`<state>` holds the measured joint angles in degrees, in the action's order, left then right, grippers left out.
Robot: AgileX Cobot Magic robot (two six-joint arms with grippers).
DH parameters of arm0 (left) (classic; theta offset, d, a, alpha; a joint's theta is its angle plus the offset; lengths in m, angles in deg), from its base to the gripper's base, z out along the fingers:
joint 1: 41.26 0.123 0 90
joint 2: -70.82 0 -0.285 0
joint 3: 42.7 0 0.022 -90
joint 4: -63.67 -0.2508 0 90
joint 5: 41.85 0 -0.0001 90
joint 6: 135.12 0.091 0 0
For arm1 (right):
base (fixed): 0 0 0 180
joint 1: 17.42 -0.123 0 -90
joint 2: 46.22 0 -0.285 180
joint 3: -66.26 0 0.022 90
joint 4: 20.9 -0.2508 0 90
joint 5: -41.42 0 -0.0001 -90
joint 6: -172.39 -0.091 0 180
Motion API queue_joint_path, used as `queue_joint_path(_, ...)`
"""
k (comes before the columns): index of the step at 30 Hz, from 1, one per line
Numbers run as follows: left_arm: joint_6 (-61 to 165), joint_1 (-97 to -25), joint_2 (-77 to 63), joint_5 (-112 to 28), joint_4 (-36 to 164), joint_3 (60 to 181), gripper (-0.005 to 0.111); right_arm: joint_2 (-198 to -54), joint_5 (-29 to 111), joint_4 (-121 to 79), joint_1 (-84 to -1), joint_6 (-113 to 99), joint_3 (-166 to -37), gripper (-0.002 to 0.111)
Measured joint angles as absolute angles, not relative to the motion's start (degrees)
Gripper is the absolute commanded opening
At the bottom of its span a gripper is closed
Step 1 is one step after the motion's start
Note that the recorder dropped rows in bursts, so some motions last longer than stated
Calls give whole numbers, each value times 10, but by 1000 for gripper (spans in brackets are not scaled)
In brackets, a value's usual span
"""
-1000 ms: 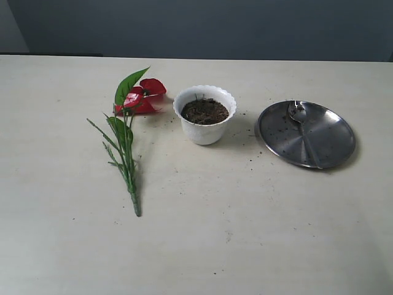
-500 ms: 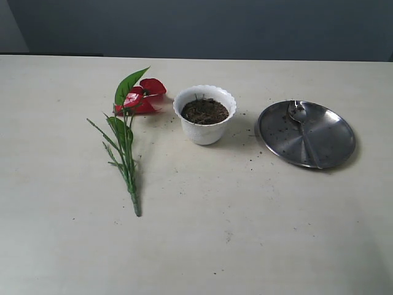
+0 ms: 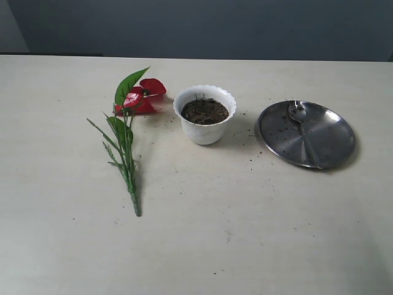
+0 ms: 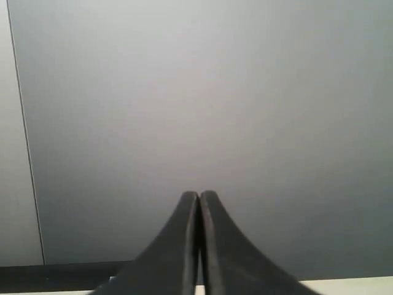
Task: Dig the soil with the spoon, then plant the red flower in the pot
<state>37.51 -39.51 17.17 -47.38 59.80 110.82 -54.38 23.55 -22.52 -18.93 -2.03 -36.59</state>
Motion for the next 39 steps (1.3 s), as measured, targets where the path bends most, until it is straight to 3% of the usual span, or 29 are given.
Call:
queue_joint_path(5,375,-395,172,-477,605,1108,1,-544,236,-225,-189,-20,-366,-1)
queue_joint_path(6,375,-395,172,-483,605,1108,6,-544,236,-225,-189,-20,-366,-1)
queue_joint_path(9,376,-395,172,-536,565,1108,32,-544,236,-225,-189,-20,-366,-1)
queue_joint_path(11,376,-395,171,-546,547,1108,63,-544,236,-225,-189,-20,-366,-1)
queue_joint_path(13,376,-395,171,-532,543,1108,78,-544,236,-225,-189,-20,-366,-1)
queue_joint_path(14,376,-395,171,-523,543,1108,81,-544,236,-225,-189,-20,-366,-1)
queue_joint_path(33,377,-395,154,-549,523,1108,81,-544,236,-225,-189,-20,-366,-1)
queue_joint_path(39,377,-395,146,-485,567,1108,81,-544,236,-229,-189,-20,-366,-1)
